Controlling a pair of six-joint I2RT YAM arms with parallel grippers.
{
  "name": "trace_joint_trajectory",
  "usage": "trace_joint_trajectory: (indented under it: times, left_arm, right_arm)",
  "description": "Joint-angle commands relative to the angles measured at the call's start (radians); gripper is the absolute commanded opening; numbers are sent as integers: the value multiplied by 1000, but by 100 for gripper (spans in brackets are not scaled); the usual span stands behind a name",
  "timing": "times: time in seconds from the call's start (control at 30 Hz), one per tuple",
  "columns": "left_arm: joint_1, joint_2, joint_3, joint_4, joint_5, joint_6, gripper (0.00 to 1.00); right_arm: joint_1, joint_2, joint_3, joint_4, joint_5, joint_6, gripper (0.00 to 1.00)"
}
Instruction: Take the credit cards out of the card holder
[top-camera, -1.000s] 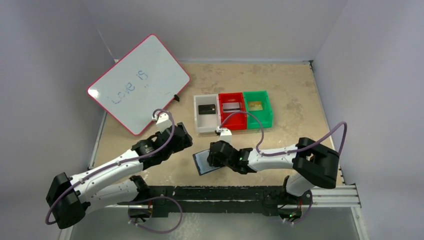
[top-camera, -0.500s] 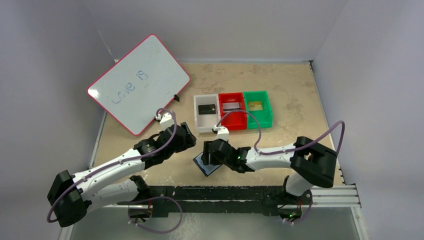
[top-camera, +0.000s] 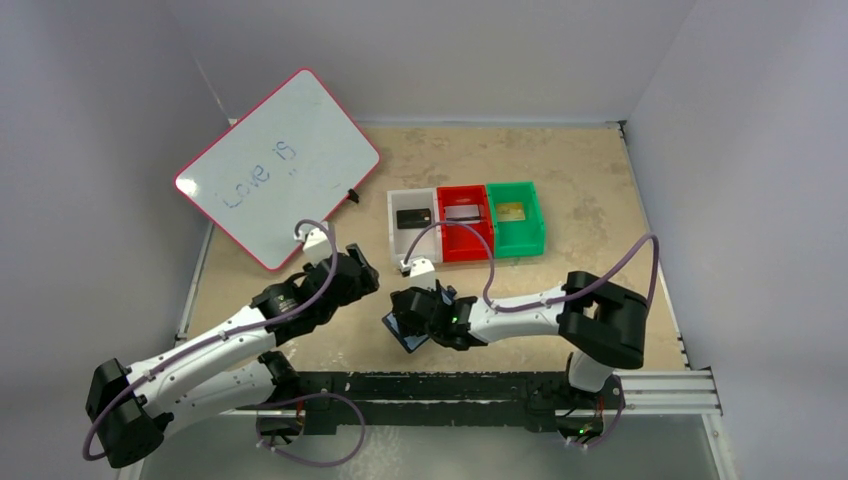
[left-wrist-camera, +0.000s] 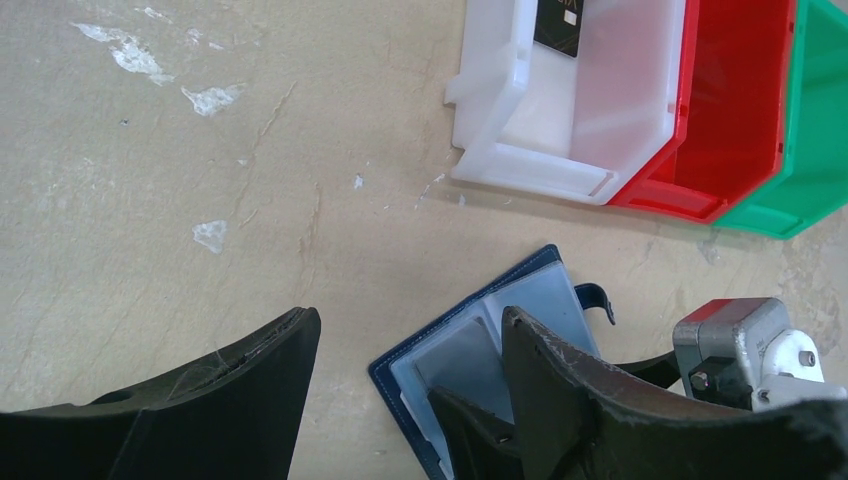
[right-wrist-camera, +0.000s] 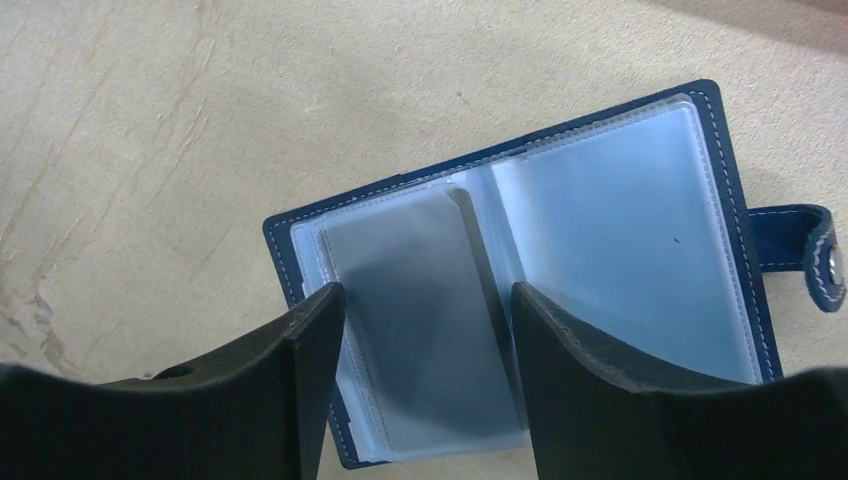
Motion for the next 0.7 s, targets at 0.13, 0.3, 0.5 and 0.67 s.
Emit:
trace_joint_trajectory:
  times: [0.13, 0.3, 0.5, 0.67]
  left_arm:
    - [-1, -7, 17, -6, -33, -5, 67]
    - [-2, 7, 17, 10, -12, 7, 67]
    - [-1, 29, 10, 46, 33, 19, 67]
    - [-1, 51, -6, 107, 108, 26, 67]
  right_arm:
    - [7, 31, 13, -76, -37, 96, 57]
    - [6, 5, -17, -41, -75, 197, 51]
    - [3, -11, -42, -37, -76, 391, 36]
    - [-28, -37, -138, 152, -120, 502, 27]
